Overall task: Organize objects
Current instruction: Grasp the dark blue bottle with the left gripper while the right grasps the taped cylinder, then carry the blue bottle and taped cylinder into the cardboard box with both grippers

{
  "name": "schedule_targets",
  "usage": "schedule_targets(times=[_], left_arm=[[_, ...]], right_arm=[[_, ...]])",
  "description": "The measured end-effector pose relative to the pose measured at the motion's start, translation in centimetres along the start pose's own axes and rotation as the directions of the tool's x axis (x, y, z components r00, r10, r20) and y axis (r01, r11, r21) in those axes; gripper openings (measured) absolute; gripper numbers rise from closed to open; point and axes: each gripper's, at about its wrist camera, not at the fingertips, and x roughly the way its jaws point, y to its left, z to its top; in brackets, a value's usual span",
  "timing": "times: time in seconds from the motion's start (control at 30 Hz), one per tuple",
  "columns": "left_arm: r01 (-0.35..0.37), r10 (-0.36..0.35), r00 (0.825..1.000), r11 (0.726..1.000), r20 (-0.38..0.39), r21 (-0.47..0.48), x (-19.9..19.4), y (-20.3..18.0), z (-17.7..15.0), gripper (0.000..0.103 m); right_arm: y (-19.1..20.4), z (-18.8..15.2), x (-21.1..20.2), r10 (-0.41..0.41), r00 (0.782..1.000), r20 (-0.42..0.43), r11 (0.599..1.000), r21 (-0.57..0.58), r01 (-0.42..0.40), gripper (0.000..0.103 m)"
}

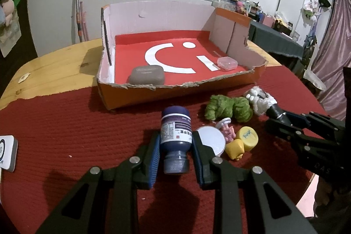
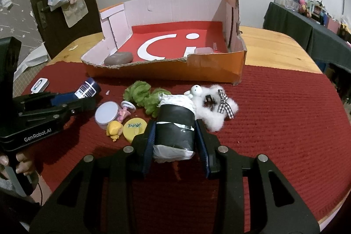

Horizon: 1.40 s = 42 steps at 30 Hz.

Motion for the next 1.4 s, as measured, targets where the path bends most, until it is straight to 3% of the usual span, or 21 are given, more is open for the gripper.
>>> schedule_targets(times=[0.77,1.13,1.4], left_arm=[[0.016,-0.016,0.999,1.0,0.034,-0.001,-1.3,-0.7,0.7,0.029],[0.068,-0.069,0.996,0.997,0.058,0.032,-1.2,-1.7,4.5,0.029],[0.113,-0.112,0.994,0.993,-0.014,0.037,1.6,-1.9,7.9,0.029]], right_arm=[[0.8,1.2,-1.3,0.045,0.998,0.037,0.999,-0.026,-0.044,0.034],[0.3,6.1,-1.4,0.127,0.989,0.072,0.991,-0.045,-0.124,0.034],[-0.5,9.9,1.3,0.181,0.983,0.014,0.982,-0.056,-0.18,0.034]])
